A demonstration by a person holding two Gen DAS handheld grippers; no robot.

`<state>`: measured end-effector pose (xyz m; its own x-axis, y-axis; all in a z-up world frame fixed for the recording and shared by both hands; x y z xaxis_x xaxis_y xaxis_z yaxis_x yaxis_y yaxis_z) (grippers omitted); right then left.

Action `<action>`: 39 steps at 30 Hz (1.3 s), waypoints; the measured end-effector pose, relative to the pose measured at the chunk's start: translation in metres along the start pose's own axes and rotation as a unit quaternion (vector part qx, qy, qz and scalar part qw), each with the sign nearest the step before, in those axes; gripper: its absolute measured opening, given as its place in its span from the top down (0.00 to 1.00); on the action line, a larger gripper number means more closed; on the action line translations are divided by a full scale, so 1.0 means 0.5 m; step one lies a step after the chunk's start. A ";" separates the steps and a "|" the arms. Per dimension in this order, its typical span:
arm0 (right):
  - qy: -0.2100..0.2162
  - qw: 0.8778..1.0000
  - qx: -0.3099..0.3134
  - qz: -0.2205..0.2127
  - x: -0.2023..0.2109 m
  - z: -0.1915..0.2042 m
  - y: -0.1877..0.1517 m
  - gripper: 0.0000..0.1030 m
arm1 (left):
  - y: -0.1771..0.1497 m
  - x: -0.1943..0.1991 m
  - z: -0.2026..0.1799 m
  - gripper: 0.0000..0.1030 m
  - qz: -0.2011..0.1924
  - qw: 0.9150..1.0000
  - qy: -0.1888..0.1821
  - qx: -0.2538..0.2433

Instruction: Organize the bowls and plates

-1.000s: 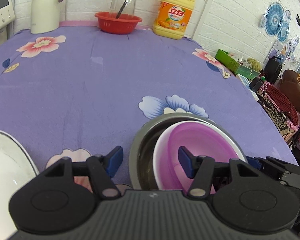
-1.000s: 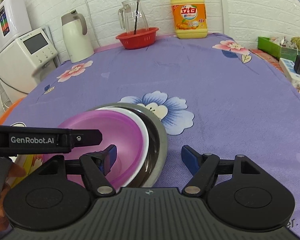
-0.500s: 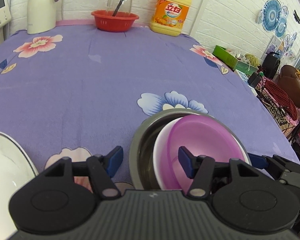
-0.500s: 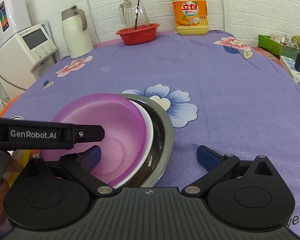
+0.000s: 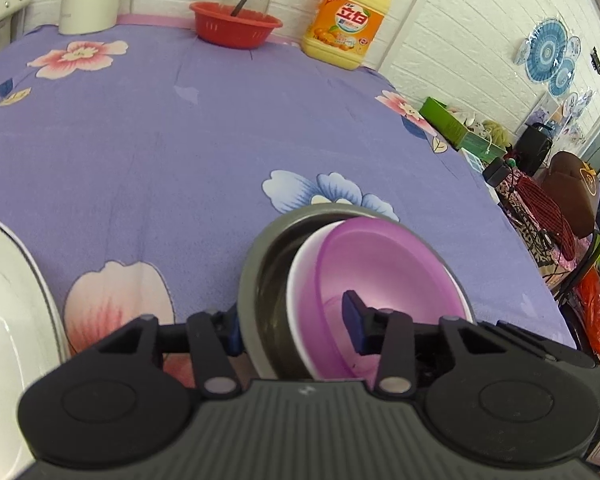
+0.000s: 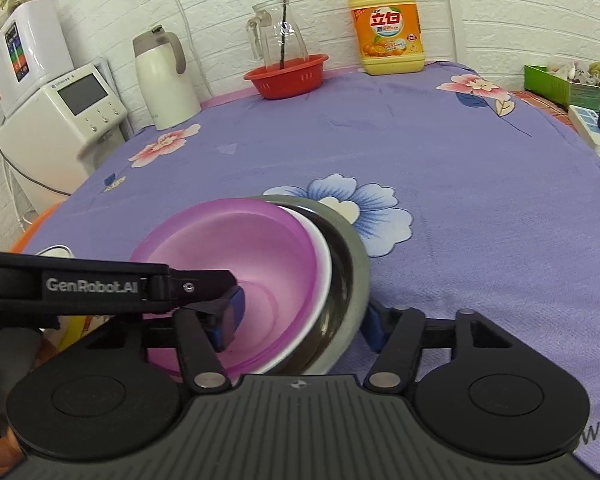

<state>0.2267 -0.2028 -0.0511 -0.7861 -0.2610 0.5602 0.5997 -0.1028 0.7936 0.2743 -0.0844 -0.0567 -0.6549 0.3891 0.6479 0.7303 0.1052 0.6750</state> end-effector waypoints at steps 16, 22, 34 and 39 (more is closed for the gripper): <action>0.018 0.998 0.040 -0.055 0.073 0.112 0.045 0.10 | 0.028 0.172 0.040 0.66 -0.081 0.997 0.002 0.015; 0.077 0.993 0.068 -0.051 0.064 0.224 0.033 0.09 | 0.010 0.268 0.141 0.68 -0.112 0.992 0.051 0.041; 0.161 0.980 0.117 0.007 -0.014 0.414 -0.014 0.05 | -0.021 0.336 0.328 0.68 -0.126 0.979 0.127 0.098; 0.150 0.982 0.114 0.023 -0.037 0.414 -0.023 0.04 | -0.026 0.307 0.347 0.68 -0.111 0.981 0.116 0.105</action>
<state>0.2035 0.0018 -0.0217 -0.6595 -0.5344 0.5286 0.5570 0.1247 0.8211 0.1982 0.1327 -0.0274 -0.8110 0.1197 0.5727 0.5731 0.3595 0.7364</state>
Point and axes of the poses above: each gripper's, at about its wrist camera, not at the fingertips, and x roughly against the way its jaws point, z to its left, y to its top, the point moved 6 cm from there along -x, roughly the way its jaws point, and after that the axes turned 3 degrees about -z, right-handed, at the moved point
